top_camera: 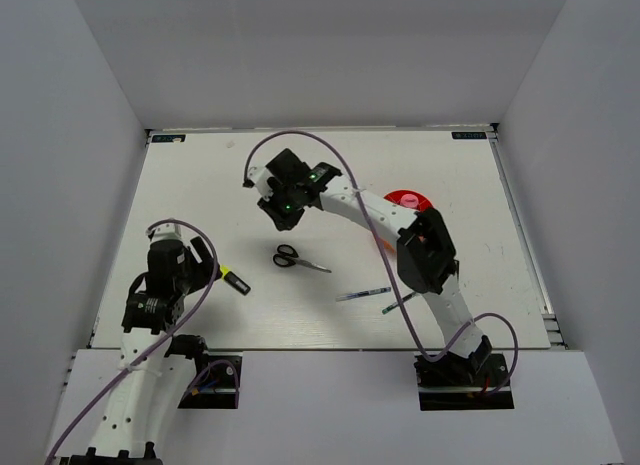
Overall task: Sort the stationery into containers
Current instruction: Pick up the scissors from the center of the board.
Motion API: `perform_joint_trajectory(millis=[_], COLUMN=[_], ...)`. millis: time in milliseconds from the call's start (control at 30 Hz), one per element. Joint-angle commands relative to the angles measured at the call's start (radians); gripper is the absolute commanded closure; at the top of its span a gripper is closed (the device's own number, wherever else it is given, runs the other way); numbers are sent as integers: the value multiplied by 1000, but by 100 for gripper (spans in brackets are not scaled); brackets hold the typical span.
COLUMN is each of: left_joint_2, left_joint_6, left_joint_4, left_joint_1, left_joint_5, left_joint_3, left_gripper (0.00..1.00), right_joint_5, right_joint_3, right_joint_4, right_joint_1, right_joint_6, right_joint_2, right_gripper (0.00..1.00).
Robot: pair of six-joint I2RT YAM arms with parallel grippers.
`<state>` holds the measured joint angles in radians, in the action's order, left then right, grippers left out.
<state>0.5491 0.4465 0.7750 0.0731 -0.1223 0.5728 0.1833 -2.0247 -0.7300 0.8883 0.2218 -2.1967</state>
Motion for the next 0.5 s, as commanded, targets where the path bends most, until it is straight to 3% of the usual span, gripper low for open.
perform_joint_trajectory(millis=[0,467], left_joint_2=[-35,-48], left_joint_6=[-11,-11], left_joint_4=[-8,-17], left_joint_1=[-18,-33], left_joint_5=[-54,10], left_joint_3=[12,9], left_gripper=[15,14], right_joint_5=[-93,-179], right_joint_3=[-97,-45], right_joint_4=[-55,11], right_joint_1=[37,58], right_joint_6=[-41,14], right_joint_2=[-64,-138], right_gripper=[76,72])
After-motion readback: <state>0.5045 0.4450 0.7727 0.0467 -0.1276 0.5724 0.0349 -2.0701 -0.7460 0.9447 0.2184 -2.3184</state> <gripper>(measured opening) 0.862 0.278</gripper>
